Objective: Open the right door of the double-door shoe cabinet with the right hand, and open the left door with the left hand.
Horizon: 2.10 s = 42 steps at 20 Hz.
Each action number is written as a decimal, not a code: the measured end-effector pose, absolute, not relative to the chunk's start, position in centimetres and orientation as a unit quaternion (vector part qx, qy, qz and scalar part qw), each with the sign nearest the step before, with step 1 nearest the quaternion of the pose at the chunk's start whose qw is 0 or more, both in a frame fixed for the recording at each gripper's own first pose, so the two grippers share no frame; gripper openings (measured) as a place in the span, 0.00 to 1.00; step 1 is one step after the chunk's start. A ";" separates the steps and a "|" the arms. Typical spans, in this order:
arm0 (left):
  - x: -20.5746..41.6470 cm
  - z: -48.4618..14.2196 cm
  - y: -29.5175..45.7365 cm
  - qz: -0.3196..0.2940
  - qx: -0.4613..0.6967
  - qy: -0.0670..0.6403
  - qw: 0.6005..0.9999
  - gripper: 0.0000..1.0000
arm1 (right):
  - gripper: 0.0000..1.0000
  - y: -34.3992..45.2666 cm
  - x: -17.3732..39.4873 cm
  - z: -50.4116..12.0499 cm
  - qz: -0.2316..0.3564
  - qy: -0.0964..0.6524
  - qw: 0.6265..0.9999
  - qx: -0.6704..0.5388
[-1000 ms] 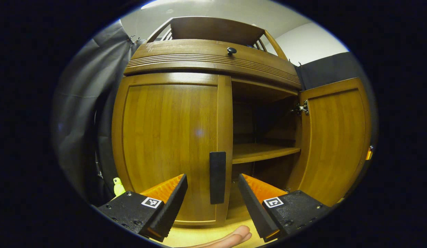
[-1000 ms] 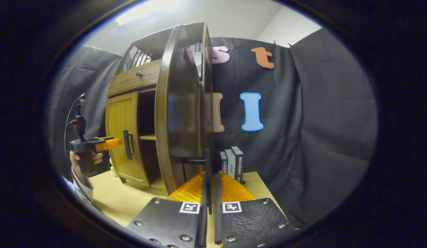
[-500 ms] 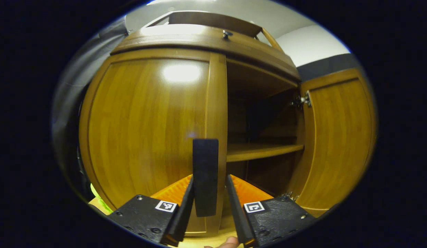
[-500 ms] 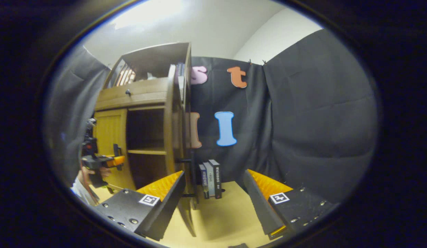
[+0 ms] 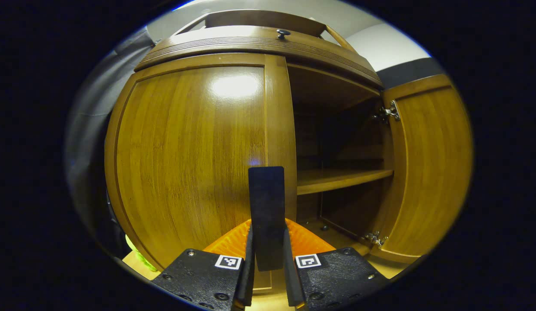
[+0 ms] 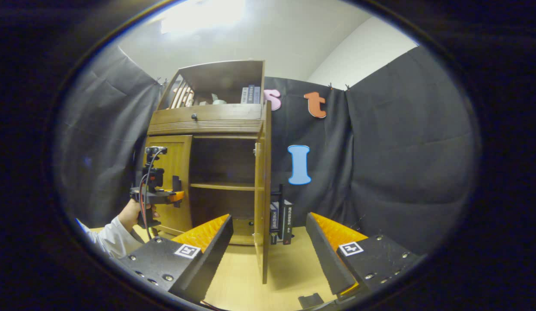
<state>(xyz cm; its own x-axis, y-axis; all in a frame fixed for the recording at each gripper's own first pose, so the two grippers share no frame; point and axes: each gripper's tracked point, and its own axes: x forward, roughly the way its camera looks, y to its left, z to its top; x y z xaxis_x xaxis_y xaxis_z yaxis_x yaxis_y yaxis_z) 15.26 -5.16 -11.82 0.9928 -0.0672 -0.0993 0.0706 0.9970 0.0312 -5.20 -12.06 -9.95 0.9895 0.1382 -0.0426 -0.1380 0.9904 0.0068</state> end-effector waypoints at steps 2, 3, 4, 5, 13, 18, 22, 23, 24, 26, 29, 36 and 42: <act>13.8 -11.6 -5.2 -0.042 -0.004 0.053 0.998 0.31 | 1.00 -12.3 -5.9 -10.2 0.056 0.028 0.998 -0.013; 12.8 -11.5 -5.0 -0.045 -0.015 0.053 0.997 0.31 | 1.00 -12.4 -6.6 -10.3 0.052 0.030 0.998 -0.021; 11.9 -11.4 -5.2 -0.049 -0.008 0.057 0.997 0.31 | 0.98 -12.3 -7.1 -10.3 0.051 0.030 0.998 -0.025; 11.1 -11.7 -5.1 -0.054 -0.001 0.059 0.997 0.32 | 1.00 -12.2 -7.6 -10.5 0.054 0.032 0.998 -0.023; 3.7 -9.9 -3.2 -0.076 -0.001 0.077 0.994 0.31 | 1.00 -11.2 -11.2 -10.6 0.055 0.026 0.998 -0.007; 0.5 -9.1 -1.4 -0.069 0.017 0.068 0.995 0.31 | 0.98 -10.6 -11.9 -9.7 0.047 -0.002 0.999 -0.025; -2.2 -8.9 0.1 -0.052 0.039 0.067 0.996 0.31 | 0.98 -10.2 -11.5 -10.4 0.052 -0.003 0.998 -0.022; -2.7 -8.8 0.6 -0.046 0.044 0.065 0.996 0.31 | 1.00 -10.8 -11.4 -10.6 0.040 0.001 0.999 -0.034; -3.2 -8.6 1.1 -0.040 0.048 0.063 0.996 0.31 | 0.98 -10.8 -11.4 -10.8 0.035 0.002 0.999 -0.041; -4.0 -8.4 2.0 -0.031 0.049 0.059 0.997 0.31 | 0.99 -9.6 -11.3 -11.4 0.046 0.010 0.998 -0.040; -5.5 -8.4 3.3 -0.019 0.058 0.064 0.996 0.31 | 0.98 -8.9 -11.2 -12.1 0.055 0.017 0.997 -0.042; -7.5 -8.3 8.1 0.031 0.047 0.087 0.995 0.28 | 0.98 -7.6 -10.9 -11.8 0.071 0.020 0.997 -0.019; -8.5 -8.1 13.1 0.058 0.031 0.095 0.993 0.11 | 0.98 -6.1 -10.7 -11.9 0.083 0.022 0.996 -0.014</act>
